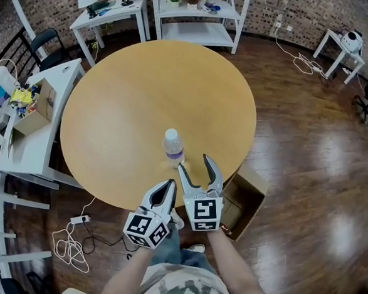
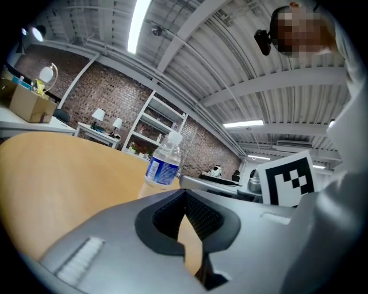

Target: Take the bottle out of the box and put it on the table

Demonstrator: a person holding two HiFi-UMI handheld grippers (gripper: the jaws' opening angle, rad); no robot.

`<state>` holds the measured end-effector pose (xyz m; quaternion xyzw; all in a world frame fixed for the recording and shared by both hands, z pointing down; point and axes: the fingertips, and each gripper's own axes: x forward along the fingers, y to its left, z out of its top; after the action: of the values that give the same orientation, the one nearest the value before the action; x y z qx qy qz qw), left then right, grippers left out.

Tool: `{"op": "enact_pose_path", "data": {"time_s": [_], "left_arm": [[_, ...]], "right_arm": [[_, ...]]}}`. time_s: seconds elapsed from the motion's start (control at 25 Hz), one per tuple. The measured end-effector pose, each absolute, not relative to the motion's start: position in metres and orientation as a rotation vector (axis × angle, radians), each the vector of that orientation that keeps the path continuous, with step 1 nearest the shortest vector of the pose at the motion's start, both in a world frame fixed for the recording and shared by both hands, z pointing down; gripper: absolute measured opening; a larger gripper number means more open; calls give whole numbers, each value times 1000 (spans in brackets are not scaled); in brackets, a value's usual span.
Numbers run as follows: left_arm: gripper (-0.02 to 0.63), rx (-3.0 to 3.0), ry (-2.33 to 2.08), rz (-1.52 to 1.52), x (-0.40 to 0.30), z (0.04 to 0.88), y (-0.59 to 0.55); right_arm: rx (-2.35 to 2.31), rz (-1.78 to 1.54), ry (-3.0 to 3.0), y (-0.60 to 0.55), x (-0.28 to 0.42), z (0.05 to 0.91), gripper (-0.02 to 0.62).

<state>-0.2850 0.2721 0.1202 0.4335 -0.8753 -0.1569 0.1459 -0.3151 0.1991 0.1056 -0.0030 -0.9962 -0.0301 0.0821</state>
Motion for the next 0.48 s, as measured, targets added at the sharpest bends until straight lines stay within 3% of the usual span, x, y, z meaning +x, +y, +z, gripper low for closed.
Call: {"op": "enact_pose_path", "data": {"time_s": [0.36, 0.48], "left_arm": [[-3, 1479, -2456, -421, -228, 97, 212], [-2, 1560, -2407, -435, -207, 88, 195]], "right_arm": [[142, -102, -3059, 166, -230, 60, 230], [246, -92, -3098, 151, -199, 45, 153]]}}
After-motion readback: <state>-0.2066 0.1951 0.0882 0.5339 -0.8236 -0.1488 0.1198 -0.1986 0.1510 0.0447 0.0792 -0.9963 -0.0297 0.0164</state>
